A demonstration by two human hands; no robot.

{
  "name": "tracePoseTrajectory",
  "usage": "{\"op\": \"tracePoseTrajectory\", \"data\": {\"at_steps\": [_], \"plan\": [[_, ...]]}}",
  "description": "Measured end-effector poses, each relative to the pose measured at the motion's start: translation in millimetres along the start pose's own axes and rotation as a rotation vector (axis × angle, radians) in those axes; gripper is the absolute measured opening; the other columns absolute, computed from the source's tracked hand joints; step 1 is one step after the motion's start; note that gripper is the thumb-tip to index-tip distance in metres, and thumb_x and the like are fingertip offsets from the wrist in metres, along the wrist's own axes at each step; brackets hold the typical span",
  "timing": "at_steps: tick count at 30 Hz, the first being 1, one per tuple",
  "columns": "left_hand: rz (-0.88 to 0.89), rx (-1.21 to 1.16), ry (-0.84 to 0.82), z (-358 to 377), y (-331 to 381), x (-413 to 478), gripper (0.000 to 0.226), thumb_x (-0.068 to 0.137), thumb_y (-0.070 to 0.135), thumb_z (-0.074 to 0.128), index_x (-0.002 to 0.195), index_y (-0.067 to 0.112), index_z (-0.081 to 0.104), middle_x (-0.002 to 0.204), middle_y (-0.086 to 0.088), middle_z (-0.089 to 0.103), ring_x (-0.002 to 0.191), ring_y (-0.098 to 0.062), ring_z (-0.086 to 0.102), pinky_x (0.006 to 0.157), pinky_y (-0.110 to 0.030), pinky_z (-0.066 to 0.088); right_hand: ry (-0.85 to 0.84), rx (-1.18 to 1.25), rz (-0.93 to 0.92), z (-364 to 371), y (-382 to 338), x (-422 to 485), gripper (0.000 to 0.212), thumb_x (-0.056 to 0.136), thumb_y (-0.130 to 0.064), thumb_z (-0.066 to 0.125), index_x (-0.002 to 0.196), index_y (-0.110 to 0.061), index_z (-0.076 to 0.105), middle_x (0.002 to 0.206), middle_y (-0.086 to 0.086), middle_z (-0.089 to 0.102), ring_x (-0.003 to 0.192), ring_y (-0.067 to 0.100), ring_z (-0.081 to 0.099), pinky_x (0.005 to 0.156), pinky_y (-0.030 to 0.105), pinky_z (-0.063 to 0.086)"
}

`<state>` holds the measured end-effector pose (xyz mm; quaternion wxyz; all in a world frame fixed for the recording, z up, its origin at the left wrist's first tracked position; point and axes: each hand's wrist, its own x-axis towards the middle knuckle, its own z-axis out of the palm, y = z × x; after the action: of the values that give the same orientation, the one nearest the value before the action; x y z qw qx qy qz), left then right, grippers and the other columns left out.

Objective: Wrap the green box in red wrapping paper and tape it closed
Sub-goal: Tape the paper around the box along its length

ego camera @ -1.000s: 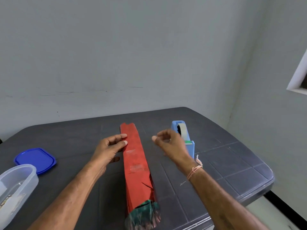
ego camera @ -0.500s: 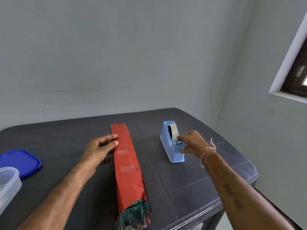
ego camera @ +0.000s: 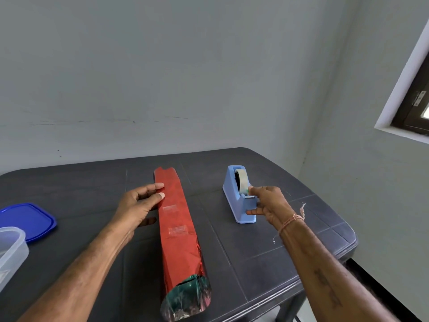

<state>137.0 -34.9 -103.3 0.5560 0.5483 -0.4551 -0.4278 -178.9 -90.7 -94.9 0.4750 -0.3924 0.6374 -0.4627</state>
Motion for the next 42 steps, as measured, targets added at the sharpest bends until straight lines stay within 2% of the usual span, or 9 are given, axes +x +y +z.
{"op": "tracePoseTrajectory", "data": {"at_steps": [7, 11, 13, 16, 22, 28, 32, 36, 42], "plan": [[-0.007, -0.011, 0.005, 2, 1, -1, 0.031, 0.093, 0.010, 0.071, 0.122, 0.020, 0.073, 0.108, 0.003, 0.072, 0.087, -0.004, 0.068, 0.054, -0.015, 0.052, -0.006, 0.081, 0.005, 1, 1, -5, 0.017, 0.092, -0.010, 0.072, 0.098, 0.005, 0.066, 0.091, 0.010, 0.058, 0.078, 0.031, 0.068, 0.056, 0.048, 0.061], [-0.004, -0.029, 0.007, 3, 2, -2, 0.031, 0.094, 0.007, 0.070, 0.123, 0.017, 0.072, 0.108, 0.001, 0.071, 0.088, -0.007, 0.066, 0.047, -0.009, 0.049, -0.002, 0.125, 0.010, 1, 5, -4, 0.017, 0.092, -0.010, 0.073, 0.096, 0.002, 0.062, 0.094, 0.010, 0.056, 0.090, 0.036, 0.069, 0.068, 0.054, 0.061], [-0.009, -0.034, 0.008, 3, 2, -2, 0.031, 0.094, 0.007, 0.070, 0.123, 0.017, 0.073, 0.110, -0.001, 0.071, 0.088, -0.009, 0.067, 0.048, -0.012, 0.052, -0.005, 0.139, 0.009, 1, 6, -3, 0.015, 0.091, -0.009, 0.073, 0.093, 0.000, 0.061, 0.096, 0.011, 0.056, 0.097, 0.040, 0.068, 0.072, 0.057, 0.060], [-0.029, -0.048, 0.011, 2, 3, -2, 0.031, 0.094, 0.009, 0.071, 0.123, 0.018, 0.073, 0.107, 0.001, 0.071, 0.088, -0.010, 0.069, 0.049, -0.021, 0.057, -0.008, 0.141, 0.011, 0, 8, -3, 0.021, 0.091, -0.007, 0.072, 0.103, 0.007, 0.063, 0.097, 0.012, 0.057, 0.090, 0.035, 0.068, 0.073, 0.057, 0.061], [-0.036, -0.049, 0.009, 3, 4, -5, 0.030, 0.094, 0.010, 0.071, 0.122, 0.020, 0.074, 0.108, 0.000, 0.071, 0.088, -0.011, 0.069, 0.048, -0.021, 0.057, 0.019, 0.167, 0.037, 7, 10, 1, 0.021, 0.092, -0.011, 0.074, 0.103, 0.003, 0.064, 0.097, 0.008, 0.053, 0.089, 0.027, 0.060, 0.081, 0.052, 0.062], [-0.041, -0.056, 0.006, 4, 5, -6, 0.030, 0.095, 0.010, 0.070, 0.122, 0.020, 0.073, 0.106, 0.001, 0.071, 0.086, -0.008, 0.068, 0.047, -0.019, 0.055, 0.036, 0.319, 0.033, 12, 9, -2, 0.013, 0.092, -0.005, 0.070, 0.083, 0.000, 0.061, 0.106, 0.017, 0.059, 0.100, 0.040, 0.067, 0.067, 0.048, 0.063], [-0.042, -0.074, 0.007, 5, 6, -7, 0.030, 0.095, 0.009, 0.070, 0.123, 0.019, 0.073, 0.102, 0.003, 0.070, 0.084, -0.007, 0.067, 0.047, -0.016, 0.054, 0.030, 0.329, -0.006, 14, 15, -1, 0.011, 0.094, -0.006, 0.067, 0.091, 0.003, 0.061, 0.107, 0.017, 0.059, 0.101, 0.041, 0.068, 0.064, 0.046, 0.064], [-0.033, -0.073, 0.006, 4, 5, -5, 0.031, 0.095, 0.009, 0.069, 0.124, 0.017, 0.072, 0.103, 0.003, 0.069, 0.086, -0.006, 0.066, 0.047, -0.011, 0.051, 0.004, 0.366, -0.023, 12, 20, -2, 0.013, 0.096, -0.004, 0.065, 0.103, 0.006, 0.059, 0.103, 0.015, 0.057, 0.088, 0.033, 0.068, 0.066, 0.047, 0.063], [-0.045, -0.061, 0.004, 3, 4, -3, 0.030, 0.094, 0.011, 0.071, 0.123, 0.020, 0.073, 0.104, 0.003, 0.071, 0.087, -0.008, 0.068, 0.049, -0.020, 0.056, -0.045, 0.430, -0.083, 8, 32, -2, 0.018, 0.096, -0.005, 0.065, 0.107, 0.007, 0.058, 0.113, 0.020, 0.059, 0.090, 0.032, 0.072, 0.067, 0.040, 0.065]]}}
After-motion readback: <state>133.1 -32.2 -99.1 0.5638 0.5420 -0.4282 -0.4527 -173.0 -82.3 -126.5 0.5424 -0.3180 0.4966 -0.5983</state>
